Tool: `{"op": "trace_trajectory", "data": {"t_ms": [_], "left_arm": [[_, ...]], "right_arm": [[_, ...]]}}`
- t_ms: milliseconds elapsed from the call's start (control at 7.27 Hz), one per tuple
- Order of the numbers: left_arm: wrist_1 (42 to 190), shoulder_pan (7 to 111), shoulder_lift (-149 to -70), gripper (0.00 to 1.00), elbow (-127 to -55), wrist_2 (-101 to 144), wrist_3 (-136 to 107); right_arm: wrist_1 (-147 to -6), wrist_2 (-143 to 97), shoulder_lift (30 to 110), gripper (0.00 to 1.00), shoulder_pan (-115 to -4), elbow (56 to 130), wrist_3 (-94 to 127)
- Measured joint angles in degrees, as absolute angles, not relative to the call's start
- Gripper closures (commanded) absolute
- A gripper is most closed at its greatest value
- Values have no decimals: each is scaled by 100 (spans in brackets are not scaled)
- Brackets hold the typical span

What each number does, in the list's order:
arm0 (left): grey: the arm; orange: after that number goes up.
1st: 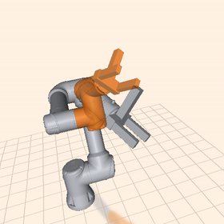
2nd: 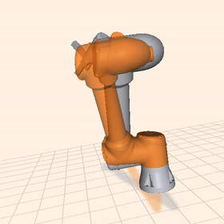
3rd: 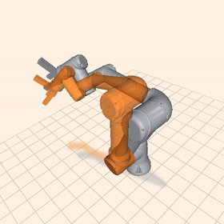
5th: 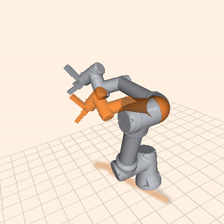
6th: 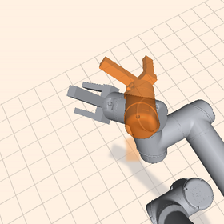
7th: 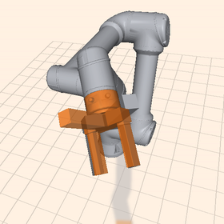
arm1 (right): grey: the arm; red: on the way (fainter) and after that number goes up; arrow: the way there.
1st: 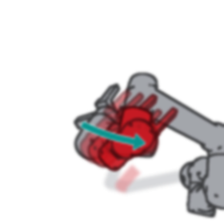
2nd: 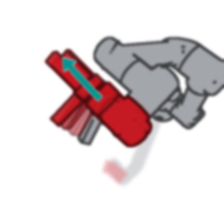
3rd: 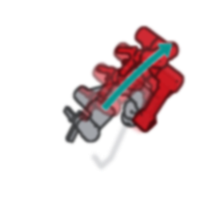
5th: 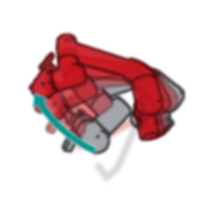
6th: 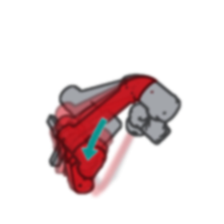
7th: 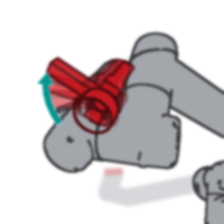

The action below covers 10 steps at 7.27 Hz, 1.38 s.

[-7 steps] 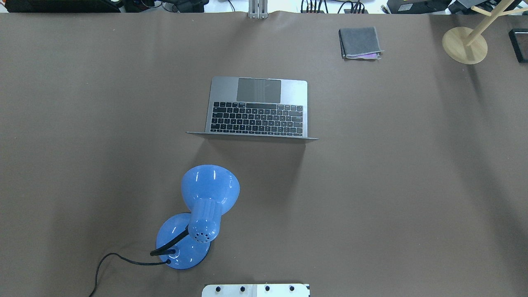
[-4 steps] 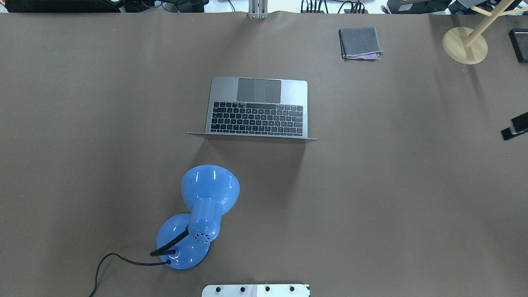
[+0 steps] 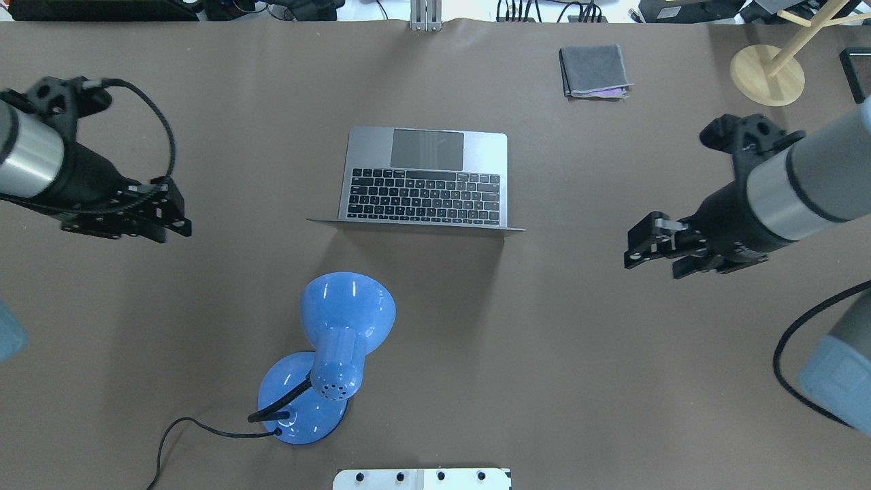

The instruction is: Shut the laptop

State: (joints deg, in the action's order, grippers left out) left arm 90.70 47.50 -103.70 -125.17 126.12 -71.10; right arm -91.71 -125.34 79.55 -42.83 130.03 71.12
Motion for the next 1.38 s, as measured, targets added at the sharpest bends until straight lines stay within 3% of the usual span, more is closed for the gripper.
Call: {"op": "trace_trajectory", "data": {"t_ms": [412, 1375], "left_arm": [[9043, 3925, -11155, 100, -12088, 12054, -7879], [9083, 3507, -11952, 100, -11409, 11258, -8042]], "right_arm": [[-9168, -11875, 7312, 100, -3485, 12832, 7733], [-9149, -11309, 6369, 100, -3445, 11896, 7770]]}}
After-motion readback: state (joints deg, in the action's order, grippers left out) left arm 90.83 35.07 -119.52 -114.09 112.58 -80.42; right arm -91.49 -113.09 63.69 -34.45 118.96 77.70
